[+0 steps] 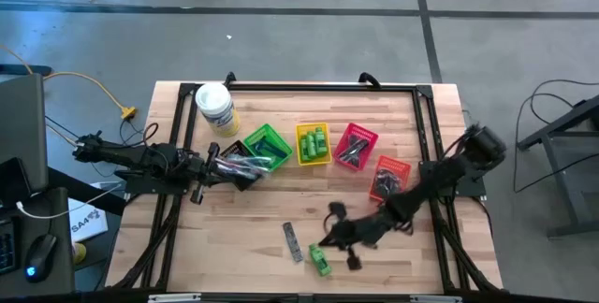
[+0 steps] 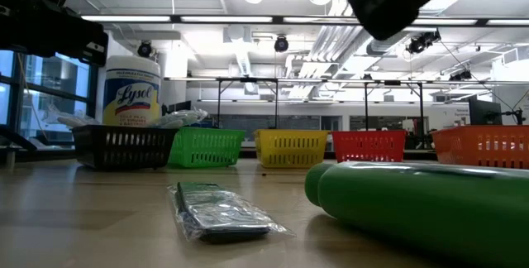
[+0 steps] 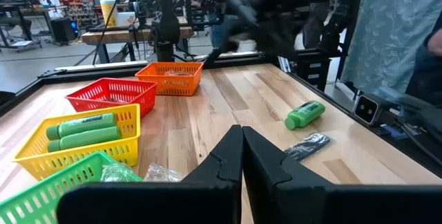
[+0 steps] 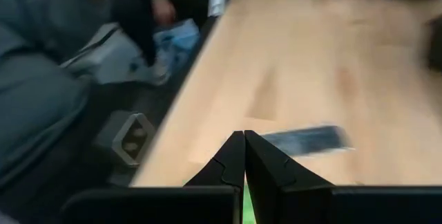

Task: Pick & Place Travel size toiletries
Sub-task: Put the black hair comb into the red bin

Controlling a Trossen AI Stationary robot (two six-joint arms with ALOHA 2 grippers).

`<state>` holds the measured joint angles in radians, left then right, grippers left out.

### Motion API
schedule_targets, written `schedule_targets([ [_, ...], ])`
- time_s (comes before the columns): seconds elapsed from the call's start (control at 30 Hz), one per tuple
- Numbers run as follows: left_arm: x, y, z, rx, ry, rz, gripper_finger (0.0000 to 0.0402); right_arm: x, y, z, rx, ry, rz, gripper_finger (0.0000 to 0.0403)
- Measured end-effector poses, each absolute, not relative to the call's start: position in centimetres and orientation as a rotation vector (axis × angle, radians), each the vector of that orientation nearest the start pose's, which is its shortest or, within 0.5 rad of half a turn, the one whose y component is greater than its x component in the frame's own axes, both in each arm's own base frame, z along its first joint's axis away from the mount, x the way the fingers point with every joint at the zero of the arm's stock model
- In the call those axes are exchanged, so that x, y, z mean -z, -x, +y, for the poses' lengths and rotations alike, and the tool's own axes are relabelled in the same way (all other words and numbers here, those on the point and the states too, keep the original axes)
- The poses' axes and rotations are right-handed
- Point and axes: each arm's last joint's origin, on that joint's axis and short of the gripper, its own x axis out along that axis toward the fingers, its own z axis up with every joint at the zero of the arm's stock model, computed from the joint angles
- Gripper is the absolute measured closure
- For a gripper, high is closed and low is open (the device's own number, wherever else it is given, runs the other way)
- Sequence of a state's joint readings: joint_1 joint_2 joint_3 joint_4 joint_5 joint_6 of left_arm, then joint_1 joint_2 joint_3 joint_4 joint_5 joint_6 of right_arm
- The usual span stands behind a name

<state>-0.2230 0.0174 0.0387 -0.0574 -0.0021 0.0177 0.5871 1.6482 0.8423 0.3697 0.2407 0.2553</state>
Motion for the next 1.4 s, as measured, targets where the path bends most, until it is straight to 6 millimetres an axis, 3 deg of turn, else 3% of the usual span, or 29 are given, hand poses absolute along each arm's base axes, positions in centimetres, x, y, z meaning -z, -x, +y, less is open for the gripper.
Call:
schedule_targets([
  [0.27,-17.0,-9.4,-2.1,0.222,-0.022,0.034,0.0402,-17.3,-33.0,21.6,-0.367,-0.096,0.566,0.0401],
  [0.53,-17.0,-9.4,-2.1,0.222,-0.023,0.034,0.0401,-15.0,-35.0,23.2,-0.389,-0.117,0.702,0.0401],
  [0.97,-17.0,-9.4,-2.1,0.222,-0.025,0.034,0.0402,-13.3,-34.5,23.3,-0.382,-0.125,0.874,0.0401],
  [1.4,-17.0,-9.4,-2.1,0.222,-0.025,0.034,0.0402,-12.3,-34.2,21.6,-0.191,-0.076,0.972,0.0401],
])
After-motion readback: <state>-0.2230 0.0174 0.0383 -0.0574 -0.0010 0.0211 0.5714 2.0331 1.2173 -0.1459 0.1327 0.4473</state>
